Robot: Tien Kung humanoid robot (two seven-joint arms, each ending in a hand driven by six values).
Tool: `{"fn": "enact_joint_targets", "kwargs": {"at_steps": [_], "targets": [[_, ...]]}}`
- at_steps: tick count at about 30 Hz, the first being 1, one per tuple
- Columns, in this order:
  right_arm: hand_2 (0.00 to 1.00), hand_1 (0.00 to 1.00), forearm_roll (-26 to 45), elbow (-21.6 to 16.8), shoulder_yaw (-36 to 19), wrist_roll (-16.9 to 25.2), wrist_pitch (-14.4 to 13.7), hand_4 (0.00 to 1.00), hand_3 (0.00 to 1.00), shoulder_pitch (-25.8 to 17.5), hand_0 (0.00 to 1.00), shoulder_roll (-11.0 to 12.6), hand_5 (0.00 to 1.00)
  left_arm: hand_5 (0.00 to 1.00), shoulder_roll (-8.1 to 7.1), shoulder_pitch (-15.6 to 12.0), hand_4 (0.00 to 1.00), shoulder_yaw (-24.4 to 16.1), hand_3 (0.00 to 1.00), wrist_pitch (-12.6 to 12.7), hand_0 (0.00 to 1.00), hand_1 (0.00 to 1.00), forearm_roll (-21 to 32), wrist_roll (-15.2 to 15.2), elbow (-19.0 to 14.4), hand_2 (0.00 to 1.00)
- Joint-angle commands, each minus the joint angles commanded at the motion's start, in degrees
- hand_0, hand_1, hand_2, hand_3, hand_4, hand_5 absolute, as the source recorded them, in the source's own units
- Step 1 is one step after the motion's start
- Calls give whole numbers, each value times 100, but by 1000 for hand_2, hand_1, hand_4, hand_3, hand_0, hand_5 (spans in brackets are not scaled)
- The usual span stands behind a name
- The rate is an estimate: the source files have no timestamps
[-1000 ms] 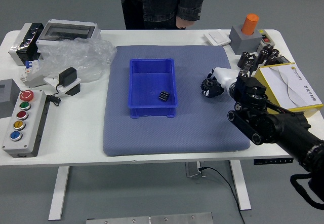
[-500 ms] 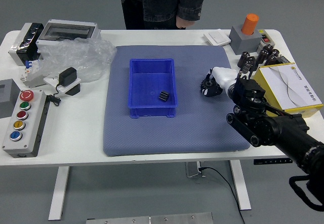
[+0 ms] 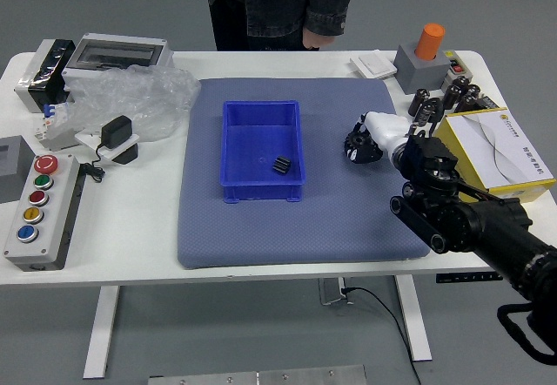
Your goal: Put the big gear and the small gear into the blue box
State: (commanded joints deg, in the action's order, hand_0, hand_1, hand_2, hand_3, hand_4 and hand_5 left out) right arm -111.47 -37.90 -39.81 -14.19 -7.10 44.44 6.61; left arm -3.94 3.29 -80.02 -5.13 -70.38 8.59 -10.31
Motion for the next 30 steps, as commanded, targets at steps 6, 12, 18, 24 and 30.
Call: {"fn": "enact_joint_targets", "kwargs": {"at_steps": [6,12,18,24,30], "targets": [[552,524,-20,-144,-65,-25,-32,620,622,-6,666,48,230,27,-4,5,428,-8,704,-2,732,681,-6,-4,0,705],[550,521,-117,-428,-232,-72,-58,650,620,-37,659,115,260,27,-9,-2,428,-5,704,-1,732,681,-2,-2,0,704],[549,521,-294,-962,-436,-160,-95,667,620,-80,656,179,250,27,-19,-11,428,-12,702,-2,731,680,-7,-3,0,704],[551,522,-447,-1603,-536,-263,-121,670,623,-134,656,188,222,26,-22,-13,428,-29,704,-7,731,681,-23,-5,0,703],[554,529,-508,-2248,-509,-329,-158,669,627,-198,658,110,194,26,-25,-18,430,-35,705,-10,731,681,-39,-3,0,704]]}}
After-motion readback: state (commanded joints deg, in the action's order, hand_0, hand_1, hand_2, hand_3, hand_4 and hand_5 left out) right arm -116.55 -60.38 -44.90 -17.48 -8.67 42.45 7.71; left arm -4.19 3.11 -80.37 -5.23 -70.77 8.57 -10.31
